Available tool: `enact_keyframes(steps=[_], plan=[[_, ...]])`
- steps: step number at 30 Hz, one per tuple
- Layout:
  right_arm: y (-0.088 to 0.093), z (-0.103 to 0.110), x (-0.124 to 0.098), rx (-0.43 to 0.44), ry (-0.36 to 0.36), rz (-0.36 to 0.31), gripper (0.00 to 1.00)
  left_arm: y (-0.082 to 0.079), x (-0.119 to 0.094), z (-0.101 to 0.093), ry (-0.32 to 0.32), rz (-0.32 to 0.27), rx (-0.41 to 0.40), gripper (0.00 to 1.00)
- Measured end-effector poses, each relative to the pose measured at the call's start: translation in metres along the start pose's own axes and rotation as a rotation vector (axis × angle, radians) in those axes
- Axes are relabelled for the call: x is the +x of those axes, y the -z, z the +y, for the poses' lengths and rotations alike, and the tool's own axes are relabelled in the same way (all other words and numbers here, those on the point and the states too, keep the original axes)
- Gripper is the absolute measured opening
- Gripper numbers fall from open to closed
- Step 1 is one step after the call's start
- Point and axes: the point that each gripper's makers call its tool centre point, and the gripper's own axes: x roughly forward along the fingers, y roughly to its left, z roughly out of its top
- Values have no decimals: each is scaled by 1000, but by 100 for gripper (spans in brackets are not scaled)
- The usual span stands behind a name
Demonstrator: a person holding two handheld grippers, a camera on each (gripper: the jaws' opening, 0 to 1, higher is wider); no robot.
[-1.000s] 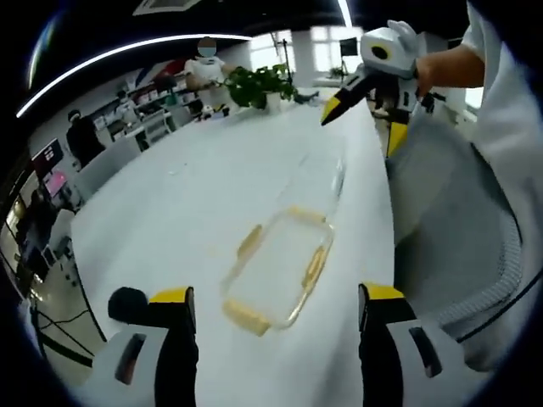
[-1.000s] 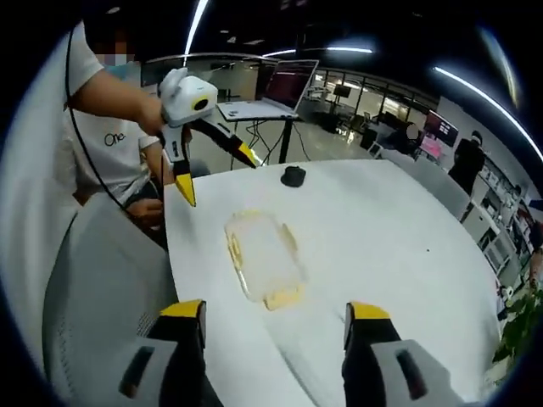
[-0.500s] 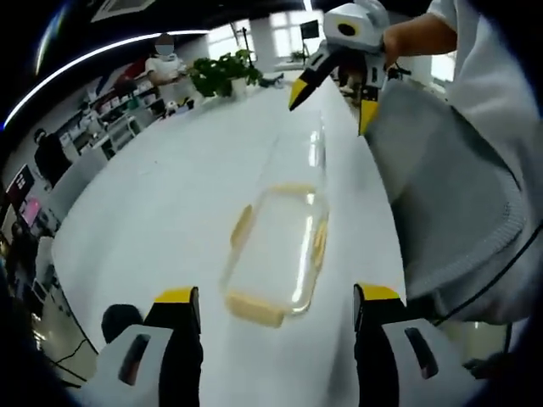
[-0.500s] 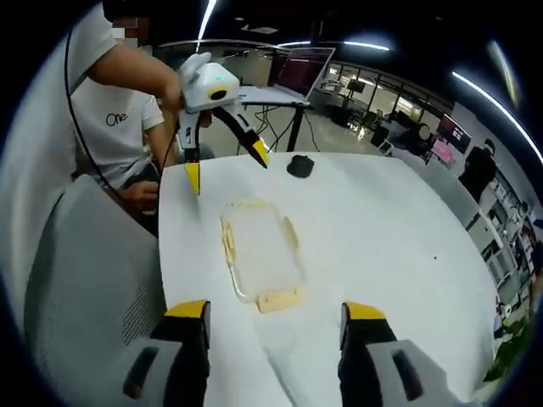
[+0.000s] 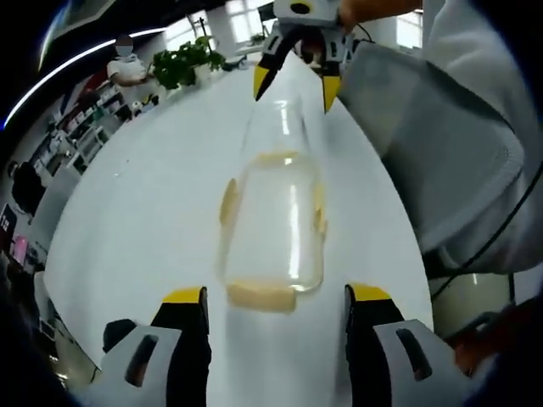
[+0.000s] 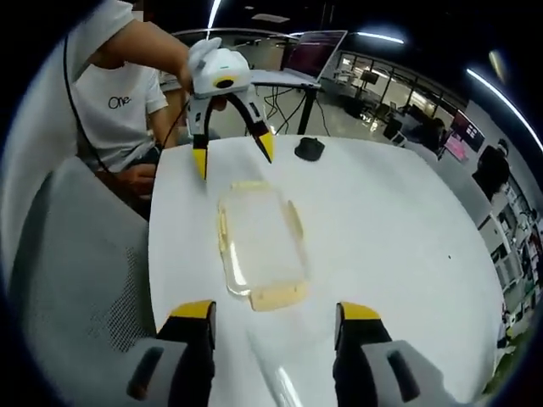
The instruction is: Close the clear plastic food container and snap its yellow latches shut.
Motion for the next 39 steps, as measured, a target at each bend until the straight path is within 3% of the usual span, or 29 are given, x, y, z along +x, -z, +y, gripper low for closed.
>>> enact_keyframes(steps=[7, 19, 27, 35, 39], plan=[[3, -2, 13, -21, -25, 30, 53, 8, 10, 4, 36, 25, 30, 60], [9, -4, 38, -136, -55, 111, 48, 18, 18, 6, 78, 52, 64, 58], [5, -4, 53, -140, -97, 103, 46, 15, 26, 8, 93, 54, 70, 55], [19, -4, 62, -213, -133, 172, 41, 15, 29, 8, 116, 45, 57, 49], [23, -6, 66, -190, -152, 182, 39, 13, 29, 7, 125, 43, 57, 47]])
